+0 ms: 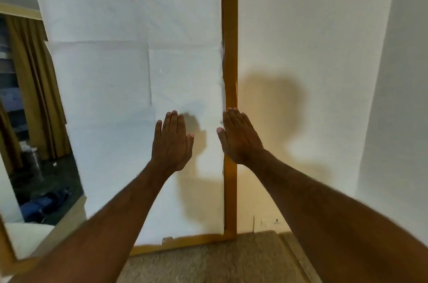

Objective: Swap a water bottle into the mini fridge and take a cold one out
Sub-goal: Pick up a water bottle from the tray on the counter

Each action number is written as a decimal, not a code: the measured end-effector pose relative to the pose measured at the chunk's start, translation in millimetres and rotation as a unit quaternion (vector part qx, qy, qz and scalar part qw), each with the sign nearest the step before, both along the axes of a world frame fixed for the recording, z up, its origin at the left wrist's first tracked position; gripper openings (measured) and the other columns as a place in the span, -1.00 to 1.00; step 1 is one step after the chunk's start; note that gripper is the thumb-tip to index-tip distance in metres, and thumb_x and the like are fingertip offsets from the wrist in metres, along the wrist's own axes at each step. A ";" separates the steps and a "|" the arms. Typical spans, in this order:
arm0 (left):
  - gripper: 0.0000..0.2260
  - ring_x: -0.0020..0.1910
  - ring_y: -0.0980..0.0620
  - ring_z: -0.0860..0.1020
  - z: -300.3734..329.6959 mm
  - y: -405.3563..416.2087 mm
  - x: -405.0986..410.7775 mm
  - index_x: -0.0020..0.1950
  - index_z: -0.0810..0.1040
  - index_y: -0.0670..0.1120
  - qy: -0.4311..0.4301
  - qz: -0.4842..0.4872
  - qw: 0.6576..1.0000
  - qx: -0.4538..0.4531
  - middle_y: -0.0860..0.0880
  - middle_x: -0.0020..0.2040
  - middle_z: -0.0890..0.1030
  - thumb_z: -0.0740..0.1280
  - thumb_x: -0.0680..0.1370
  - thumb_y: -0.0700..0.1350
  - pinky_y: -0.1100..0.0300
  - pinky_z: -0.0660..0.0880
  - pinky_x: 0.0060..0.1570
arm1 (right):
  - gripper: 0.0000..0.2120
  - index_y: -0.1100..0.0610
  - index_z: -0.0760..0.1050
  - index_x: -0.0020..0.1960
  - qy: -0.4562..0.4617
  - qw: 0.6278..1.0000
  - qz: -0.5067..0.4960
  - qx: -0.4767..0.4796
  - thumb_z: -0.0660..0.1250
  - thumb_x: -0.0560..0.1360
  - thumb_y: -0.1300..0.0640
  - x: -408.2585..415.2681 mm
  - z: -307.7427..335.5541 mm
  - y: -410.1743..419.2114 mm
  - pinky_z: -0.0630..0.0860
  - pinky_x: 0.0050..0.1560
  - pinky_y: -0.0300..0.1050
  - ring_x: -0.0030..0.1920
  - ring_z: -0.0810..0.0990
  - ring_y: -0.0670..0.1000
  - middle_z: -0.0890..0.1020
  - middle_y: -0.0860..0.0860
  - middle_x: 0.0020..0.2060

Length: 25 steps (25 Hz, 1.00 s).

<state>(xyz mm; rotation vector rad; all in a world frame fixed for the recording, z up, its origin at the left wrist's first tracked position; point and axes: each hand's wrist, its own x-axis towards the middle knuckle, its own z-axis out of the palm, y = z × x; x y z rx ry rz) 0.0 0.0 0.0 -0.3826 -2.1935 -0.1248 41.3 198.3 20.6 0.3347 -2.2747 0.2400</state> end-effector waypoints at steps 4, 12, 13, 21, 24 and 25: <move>-0.41 0.46 -0.32 0.37 -113.8 -11.9 33.1 0.44 0.36 -0.36 -0.138 0.017 0.990 0.007 -0.37 0.44 0.42 -0.01 0.61 0.05 -0.31 0.33 0.39 | -0.48 0.32 0.21 0.45 -0.154 0.987 0.036 -0.006 0.07 0.61 0.01 36.0 -111.8 -25.2 0.15 0.48 0.09 0.47 0.23 0.23 0.32 0.27 0.43; -0.43 0.42 -0.30 0.42 -278.1 -51.0 98.9 0.42 0.41 -0.31 -0.345 0.005 0.939 -0.010 -0.34 0.40 0.47 0.02 0.57 0.04 -0.27 0.38 0.37 | -0.39 0.08 0.28 0.46 -0.609 0.777 0.015 0.163 0.41 0.47 0.01 79.3 -241.8 -57.3 0.27 0.39 0.09 0.42 0.31 0.15 0.36 0.10 0.43; -0.43 0.42 -0.29 0.41 -283.7 -56.0 105.6 0.42 0.40 -0.30 -0.360 0.006 0.933 -0.019 -0.33 0.41 0.47 0.02 0.57 0.04 -0.25 0.39 0.37 | -0.45 0.09 0.35 0.41 -0.608 0.768 0.012 0.199 0.42 0.47 0.08 82.3 -248.0 -60.0 0.35 0.33 0.07 0.36 0.39 0.14 0.44 0.12 0.37; -0.60 0.09 -0.27 0.57 -254.9 -34.2 196.3 0.25 0.49 -0.32 -0.256 -0.038 0.966 0.017 -0.32 0.10 0.61 0.09 0.55 -0.11 -0.13 0.54 0.15 | -0.57 0.17 0.47 0.31 -0.624 0.747 0.061 0.223 0.42 0.46 0.25 132.8 -174.4 -42.2 0.50 0.09 -0.02 0.22 0.53 0.15 0.55 0.14 0.24; -0.66 -0.11 -0.22 0.57 -277.3 36.5 245.2 0.10 0.57 -0.28 -0.277 -0.123 0.953 0.003 -0.25 -0.09 0.62 0.14 0.51 -0.11 -0.07 0.56 -0.06 | -0.56 0.13 0.48 0.30 -0.678 0.725 0.004 0.121 0.43 0.44 0.30 174.7 -155.9 9.7 0.62 -0.14 -0.05 0.01 0.63 0.15 0.58 0.16 0.12; -0.66 -0.10 -0.24 0.59 -291.3 63.4 257.1 0.09 0.59 -0.27 -0.297 -0.158 0.942 -0.012 -0.26 -0.07 0.64 0.15 0.50 -0.10 -0.08 0.58 -0.05 | -0.58 0.15 0.49 0.28 -0.684 0.720 -0.021 0.115 0.44 0.44 0.30 190.1 -158.5 29.3 0.62 -0.17 -0.06 -0.04 0.63 0.13 0.59 0.14 0.07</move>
